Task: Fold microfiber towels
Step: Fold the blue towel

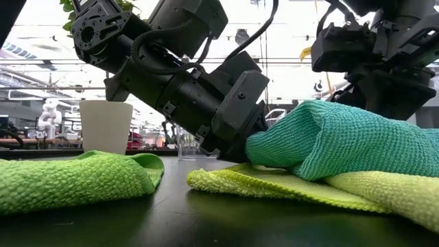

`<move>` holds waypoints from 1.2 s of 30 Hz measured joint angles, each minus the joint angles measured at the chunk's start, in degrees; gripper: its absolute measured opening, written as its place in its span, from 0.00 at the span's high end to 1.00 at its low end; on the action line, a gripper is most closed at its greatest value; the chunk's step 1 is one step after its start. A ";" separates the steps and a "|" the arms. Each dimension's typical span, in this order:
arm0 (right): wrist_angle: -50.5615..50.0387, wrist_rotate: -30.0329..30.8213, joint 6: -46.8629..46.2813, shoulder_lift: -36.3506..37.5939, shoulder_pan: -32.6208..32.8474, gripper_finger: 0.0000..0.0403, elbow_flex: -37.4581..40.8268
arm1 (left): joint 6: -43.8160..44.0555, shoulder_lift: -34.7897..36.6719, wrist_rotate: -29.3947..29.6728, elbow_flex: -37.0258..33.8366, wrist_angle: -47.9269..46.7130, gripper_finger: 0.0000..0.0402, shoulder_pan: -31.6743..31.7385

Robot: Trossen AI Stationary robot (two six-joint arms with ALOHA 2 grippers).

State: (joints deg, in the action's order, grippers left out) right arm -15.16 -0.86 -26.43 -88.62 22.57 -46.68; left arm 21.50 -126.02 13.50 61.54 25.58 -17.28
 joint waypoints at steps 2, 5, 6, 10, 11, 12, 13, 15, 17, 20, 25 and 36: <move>-0.01 0.11 0.20 0.00 -0.07 0.84 -0.02 | 0.00 0.00 0.00 0.00 -0.02 0.57 0.00; -0.11 0.27 0.80 0.00 -0.47 0.76 -0.02 | 0.00 0.00 0.00 0.00 0.00 0.57 0.00; -0.23 0.43 1.03 0.00 -0.73 0.74 -0.04 | 0.00 0.00 0.00 0.00 0.00 0.57 0.00; -0.52 0.57 2.04 0.00 -1.71 0.65 -0.04 | 0.02 0.00 0.00 0.00 0.00 0.57 0.00; -0.52 0.57 2.07 0.00 -1.94 0.63 -0.04 | 0.00 0.00 0.00 0.00 0.00 0.57 0.00; -0.52 0.57 2.08 0.00 -2.01 0.61 -0.04 | 0.00 0.00 0.00 0.00 0.00 0.57 0.00; -0.62 0.57 2.23 0.16 -2.04 0.60 -0.04 | 0.00 0.00 0.00 0.00 -0.02 0.57 0.00; -0.65 0.57 2.93 0.42 -2.03 0.58 -0.05 | 0.00 0.00 -0.01 0.00 0.00 0.57 0.00; -0.96 0.57 2.94 0.75 -1.99 0.58 -0.09 | 0.00 0.00 0.00 0.00 0.00 0.57 0.00; -1.53 0.58 3.07 1.97 -1.99 0.58 -0.09 | -0.02 0.00 0.00 0.00 0.00 0.57 0.00; -2.39 0.79 2.22 4.18 -1.62 0.58 -0.09 | -0.03 0.00 0.01 -0.02 0.13 0.57 0.00; -2.52 1.01 1.27 3.65 0.09 0.58 -0.09 | -0.04 0.00 -0.44 -0.02 0.31 0.57 0.39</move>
State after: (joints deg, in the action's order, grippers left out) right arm -17.68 0.14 -25.16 -84.97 22.66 -46.76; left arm 21.45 -126.02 13.06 61.52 25.89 -16.89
